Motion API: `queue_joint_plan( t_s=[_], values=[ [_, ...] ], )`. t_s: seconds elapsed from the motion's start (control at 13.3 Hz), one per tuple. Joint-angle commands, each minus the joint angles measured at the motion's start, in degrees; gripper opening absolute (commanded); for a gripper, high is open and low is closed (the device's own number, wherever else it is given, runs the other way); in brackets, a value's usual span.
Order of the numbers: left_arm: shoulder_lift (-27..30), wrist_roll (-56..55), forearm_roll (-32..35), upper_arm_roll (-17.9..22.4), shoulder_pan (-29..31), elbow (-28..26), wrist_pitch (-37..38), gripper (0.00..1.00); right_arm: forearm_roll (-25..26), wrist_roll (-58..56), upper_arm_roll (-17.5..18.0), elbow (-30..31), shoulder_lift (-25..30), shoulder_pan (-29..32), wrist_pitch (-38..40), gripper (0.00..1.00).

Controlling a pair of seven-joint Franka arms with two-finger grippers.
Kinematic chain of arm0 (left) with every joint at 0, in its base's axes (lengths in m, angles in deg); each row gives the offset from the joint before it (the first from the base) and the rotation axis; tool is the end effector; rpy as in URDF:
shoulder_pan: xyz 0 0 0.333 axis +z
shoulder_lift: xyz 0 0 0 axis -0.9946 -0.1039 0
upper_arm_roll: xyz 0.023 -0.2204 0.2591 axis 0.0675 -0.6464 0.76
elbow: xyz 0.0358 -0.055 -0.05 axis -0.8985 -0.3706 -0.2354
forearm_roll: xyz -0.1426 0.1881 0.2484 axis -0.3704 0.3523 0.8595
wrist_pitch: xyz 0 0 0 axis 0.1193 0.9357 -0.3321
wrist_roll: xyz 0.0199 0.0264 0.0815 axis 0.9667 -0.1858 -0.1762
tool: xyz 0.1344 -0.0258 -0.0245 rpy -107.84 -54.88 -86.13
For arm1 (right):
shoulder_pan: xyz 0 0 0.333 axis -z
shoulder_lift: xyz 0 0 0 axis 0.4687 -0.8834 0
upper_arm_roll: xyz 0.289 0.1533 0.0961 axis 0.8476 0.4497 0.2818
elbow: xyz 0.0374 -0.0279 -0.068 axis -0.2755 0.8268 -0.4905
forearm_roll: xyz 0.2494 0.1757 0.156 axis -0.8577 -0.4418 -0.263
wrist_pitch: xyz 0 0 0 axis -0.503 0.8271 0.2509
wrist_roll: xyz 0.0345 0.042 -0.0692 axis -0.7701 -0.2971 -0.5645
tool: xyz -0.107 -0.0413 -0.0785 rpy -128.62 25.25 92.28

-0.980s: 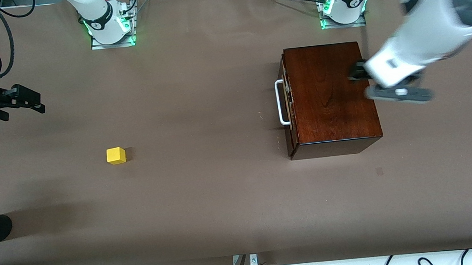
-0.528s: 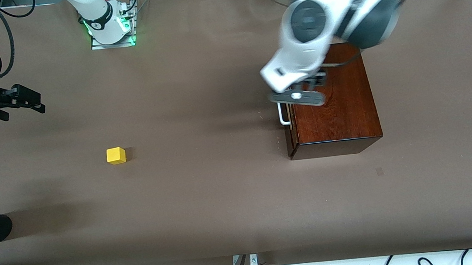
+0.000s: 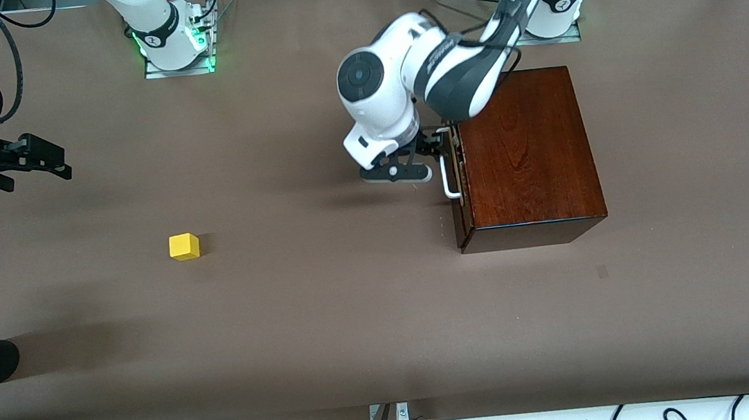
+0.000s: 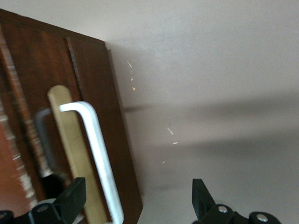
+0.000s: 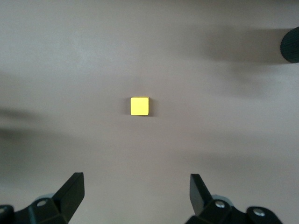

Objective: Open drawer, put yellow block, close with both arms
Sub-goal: 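Move the left gripper to the white drawer handle of the box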

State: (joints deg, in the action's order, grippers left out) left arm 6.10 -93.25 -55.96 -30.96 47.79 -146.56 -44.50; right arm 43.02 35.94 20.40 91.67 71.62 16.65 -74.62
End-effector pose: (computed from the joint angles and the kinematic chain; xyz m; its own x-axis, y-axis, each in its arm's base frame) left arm 0.4822 -0.4322 0.3511 0.9816 -0.1347 -0.1352 -0.1639 -0.9579 -0.2356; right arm 0.5194 0.0163 0.5848 0.9945 0.1045 -0.0039 0.1042 -0.9938 -0.0396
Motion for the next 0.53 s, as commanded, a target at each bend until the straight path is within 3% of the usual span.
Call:
queue_joint_plan(
  t_s=[0.0, 0.45],
  values=[
    [-2.8, -3.5, 6.6, 0.4, -1.5, 1.9, -0.3, 1.00, 0.5, -0.3, 0.2, -1.7, -0.7, 0.3, 0.9, 1.00],
    [-4.1, -7.8, 8.7, 1.2, -2.0, 1.8, 0.0, 1.00, 0.5, -0.3, 0.2, -1.7, -0.7, 0.3, 0.8, 1.00]
  ],
)
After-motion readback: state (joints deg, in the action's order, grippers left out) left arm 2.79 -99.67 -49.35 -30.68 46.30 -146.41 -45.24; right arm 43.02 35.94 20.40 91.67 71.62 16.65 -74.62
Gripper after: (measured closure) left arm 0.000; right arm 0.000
